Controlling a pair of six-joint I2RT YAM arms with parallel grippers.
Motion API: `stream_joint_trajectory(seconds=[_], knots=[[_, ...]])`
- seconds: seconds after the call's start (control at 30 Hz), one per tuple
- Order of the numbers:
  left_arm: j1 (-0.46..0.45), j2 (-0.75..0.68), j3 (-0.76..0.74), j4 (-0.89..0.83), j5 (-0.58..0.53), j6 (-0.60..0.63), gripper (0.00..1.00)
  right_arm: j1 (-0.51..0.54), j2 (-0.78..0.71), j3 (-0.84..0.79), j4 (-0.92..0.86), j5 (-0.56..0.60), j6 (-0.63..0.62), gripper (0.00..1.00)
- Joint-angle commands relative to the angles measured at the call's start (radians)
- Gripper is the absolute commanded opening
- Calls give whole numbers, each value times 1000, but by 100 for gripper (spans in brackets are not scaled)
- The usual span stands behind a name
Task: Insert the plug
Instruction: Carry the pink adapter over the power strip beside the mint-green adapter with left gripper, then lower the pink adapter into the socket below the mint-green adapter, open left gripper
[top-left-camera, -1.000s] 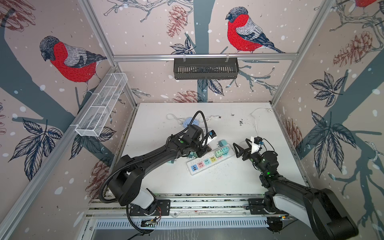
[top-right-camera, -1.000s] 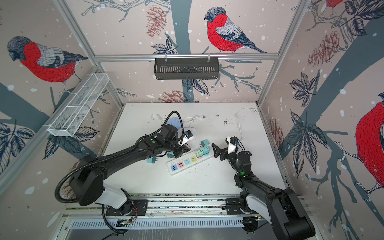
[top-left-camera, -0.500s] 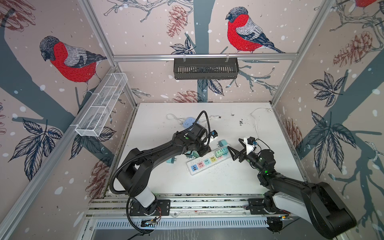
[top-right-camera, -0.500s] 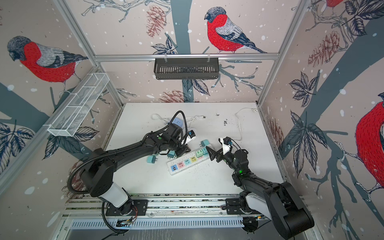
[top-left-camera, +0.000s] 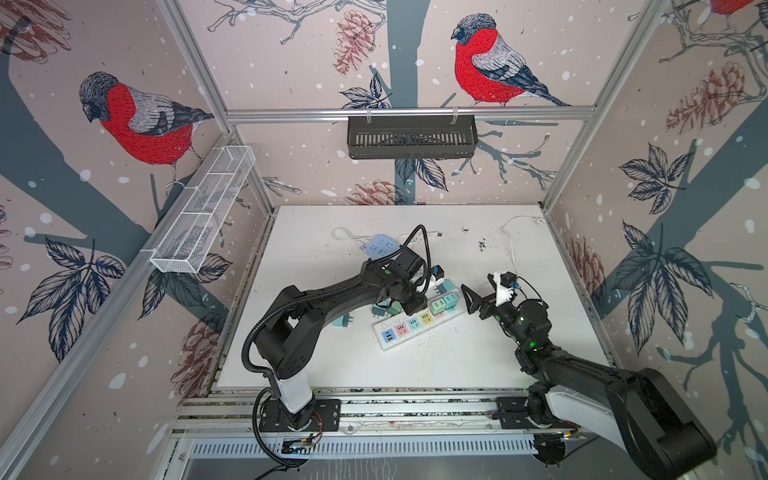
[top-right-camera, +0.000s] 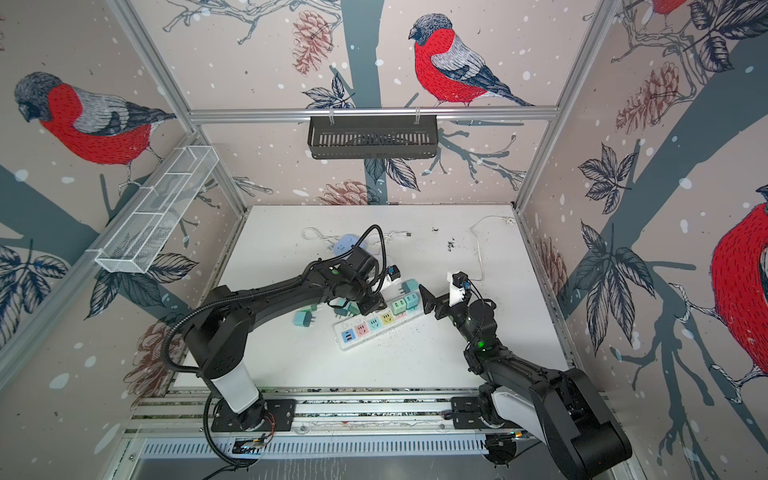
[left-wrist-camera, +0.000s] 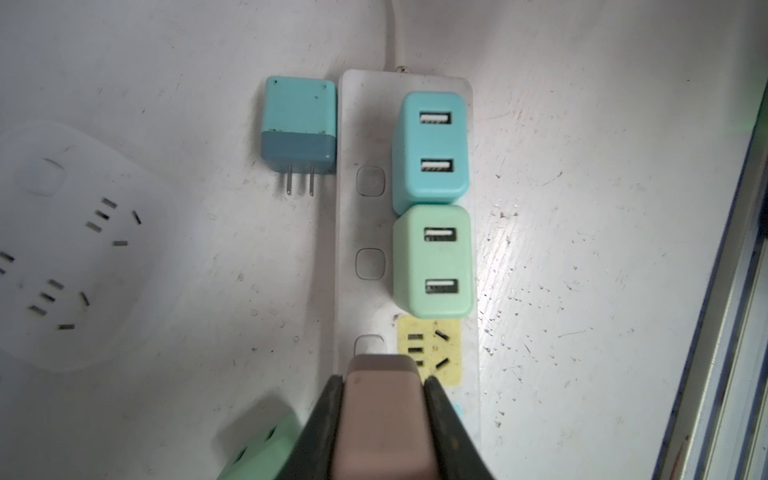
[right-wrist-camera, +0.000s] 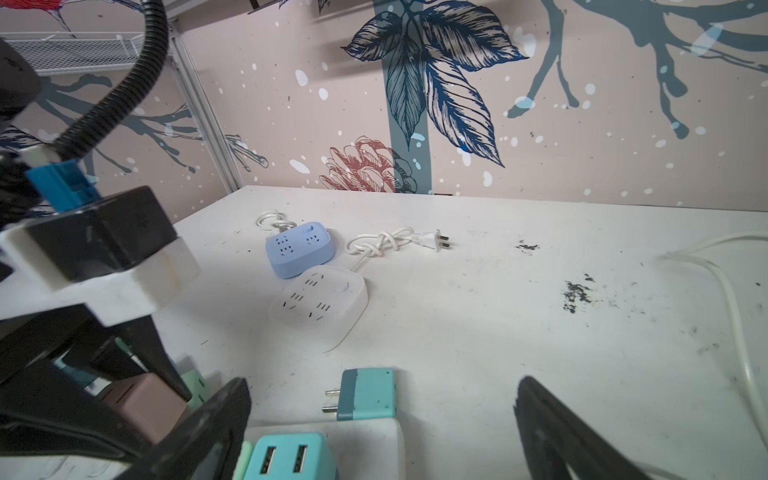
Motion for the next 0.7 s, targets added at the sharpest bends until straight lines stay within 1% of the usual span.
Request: stream_joint_trajectory(seconds=[0.0, 0.2, 0.4, 0.53, 0.67], knots=[[-17, -16, 9, -34, 6, 25, 0, -1, -1, 5, 1, 72, 21, 100], [-38, 15, 30, -58, -25, 19, 0, -3, -21, -9, 0, 174, 57, 100], [-51, 52, 52, -76, -20, 21, 0, -10, -78, -57, 36, 243, 83, 100], [-51, 87, 90, -120, -24, 19, 0, -14, -98, -72, 44, 255, 91, 100], [-50, 105, 98, -118, -21, 13, 0, -14, -92, -67, 42, 252, 90, 100]])
